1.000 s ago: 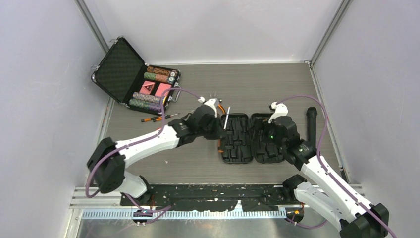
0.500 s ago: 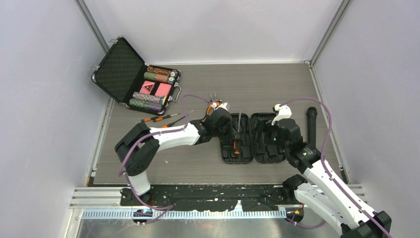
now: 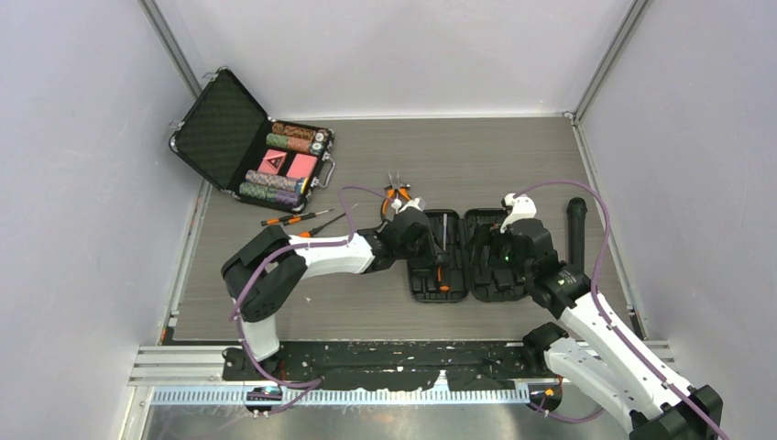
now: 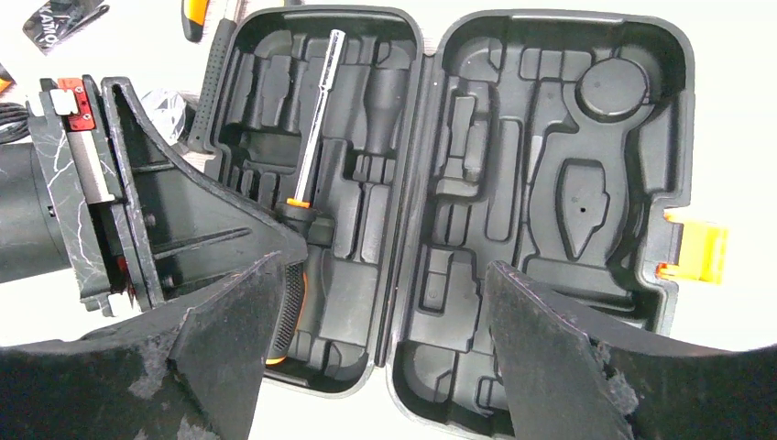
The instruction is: Pack the tool kit
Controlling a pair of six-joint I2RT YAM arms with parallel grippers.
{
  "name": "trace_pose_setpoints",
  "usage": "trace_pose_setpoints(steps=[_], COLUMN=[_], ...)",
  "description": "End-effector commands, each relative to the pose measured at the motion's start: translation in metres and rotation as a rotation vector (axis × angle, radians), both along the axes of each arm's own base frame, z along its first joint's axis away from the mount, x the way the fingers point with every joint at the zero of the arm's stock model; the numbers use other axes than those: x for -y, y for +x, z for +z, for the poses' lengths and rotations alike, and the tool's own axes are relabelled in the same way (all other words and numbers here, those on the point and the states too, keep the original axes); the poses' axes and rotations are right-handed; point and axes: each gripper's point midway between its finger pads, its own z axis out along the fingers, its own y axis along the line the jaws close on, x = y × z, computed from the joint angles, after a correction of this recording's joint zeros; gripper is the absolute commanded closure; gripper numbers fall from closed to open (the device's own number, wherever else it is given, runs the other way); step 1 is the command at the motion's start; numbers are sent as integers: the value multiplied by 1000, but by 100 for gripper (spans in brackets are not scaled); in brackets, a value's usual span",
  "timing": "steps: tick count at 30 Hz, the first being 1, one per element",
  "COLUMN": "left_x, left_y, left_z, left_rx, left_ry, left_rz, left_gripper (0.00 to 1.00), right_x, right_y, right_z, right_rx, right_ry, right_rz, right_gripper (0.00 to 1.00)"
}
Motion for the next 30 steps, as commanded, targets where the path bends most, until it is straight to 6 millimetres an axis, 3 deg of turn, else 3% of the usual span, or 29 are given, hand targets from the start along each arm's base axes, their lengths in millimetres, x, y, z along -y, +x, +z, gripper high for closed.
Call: trace_pose_setpoints(steps=[1,3,10,16,22,30], left_x=[11,10,8,2,-15,-61], left_y=[1,-1,-2,-2,4,14], left_z=[16,15,15,27,47,70], left_rx=[27,28,31,61,143,279], left_ry=[-75,-73,-82,-94,-95,-16], left_rz=[19,23,35,45,91,134], left_gripper=[86,85,66,55,54,49], right_x=[-2,-3,-5,-5,-21,-52], right_y=[6,6,6,7,14,24], right_z=[11,11,9,10,17,14], right_rx=[33,33,25,28,34,-37], right_ry=[8,8,14,18,68,118], right_rz=[6,7,13,15,54,159], right_gripper=[15,15,15,15,20,40])
